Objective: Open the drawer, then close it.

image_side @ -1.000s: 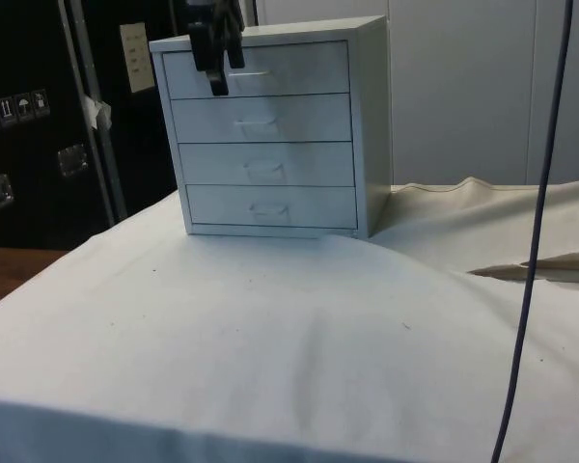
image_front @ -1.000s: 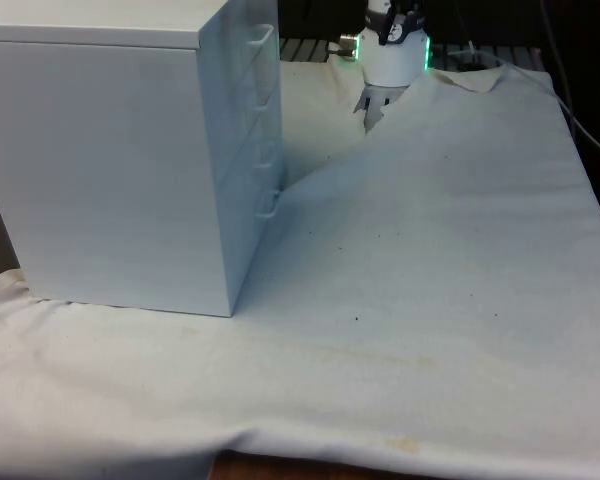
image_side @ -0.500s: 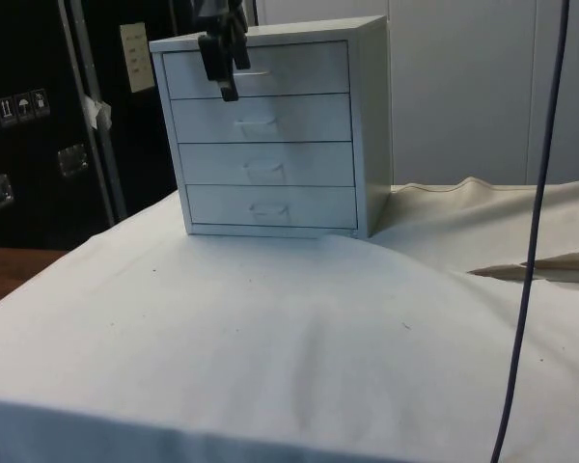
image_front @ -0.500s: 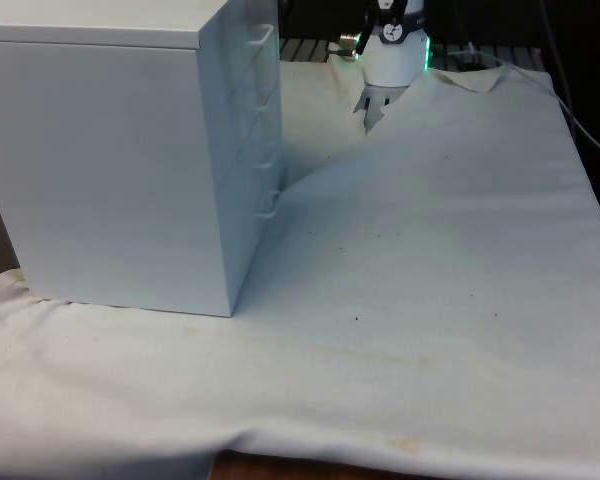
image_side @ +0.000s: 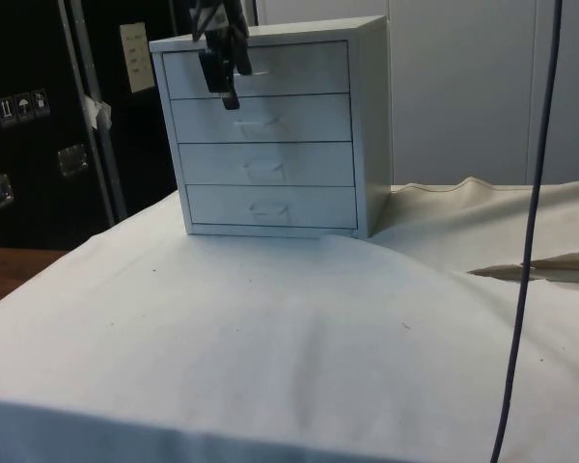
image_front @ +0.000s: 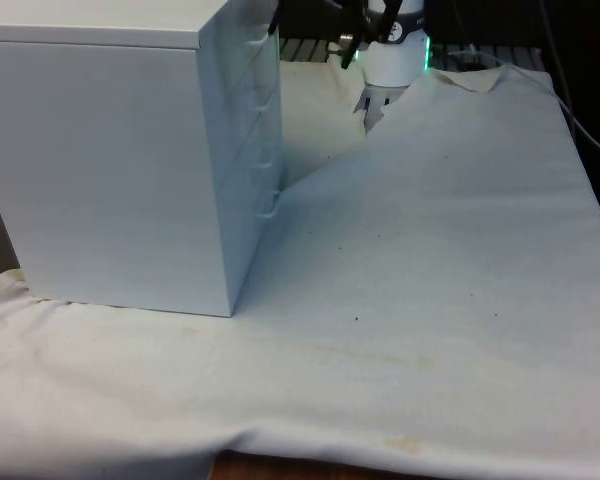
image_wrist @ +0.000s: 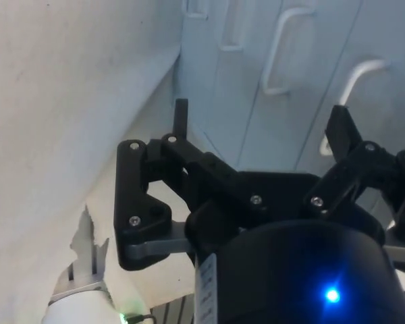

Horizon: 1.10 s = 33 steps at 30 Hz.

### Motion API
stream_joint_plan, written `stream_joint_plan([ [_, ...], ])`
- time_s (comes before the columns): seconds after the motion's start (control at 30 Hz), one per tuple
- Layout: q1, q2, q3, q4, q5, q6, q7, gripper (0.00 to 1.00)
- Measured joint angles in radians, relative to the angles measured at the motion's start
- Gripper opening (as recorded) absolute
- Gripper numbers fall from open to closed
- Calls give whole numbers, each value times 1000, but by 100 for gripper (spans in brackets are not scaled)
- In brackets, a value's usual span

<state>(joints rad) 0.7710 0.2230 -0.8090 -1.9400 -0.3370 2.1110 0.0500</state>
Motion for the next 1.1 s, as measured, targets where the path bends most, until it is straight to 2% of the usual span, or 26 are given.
stream_joint_plan([
  [0.37,1,16,-2,1,-39,0,48,99],
  [0.47,0,17,-2,1,-44,0,50,85],
  [0.5,0,17,-3,3,-50,-1,54,85],
  [0.53,0,15,-4,5,-64,-4,61,75],
  [0.77,1,15,-8,6,-85,-5,70,41],
  [0.83,2,16,-4,1,-82,-3,74,26],
  [0.97,2,19,0,-2,-81,-1,81,3],
  [1.0,2,19,0,-2,-81,-1,81,0],
  [1.1,2,19,0,-2,-80,-1,81,0],
])
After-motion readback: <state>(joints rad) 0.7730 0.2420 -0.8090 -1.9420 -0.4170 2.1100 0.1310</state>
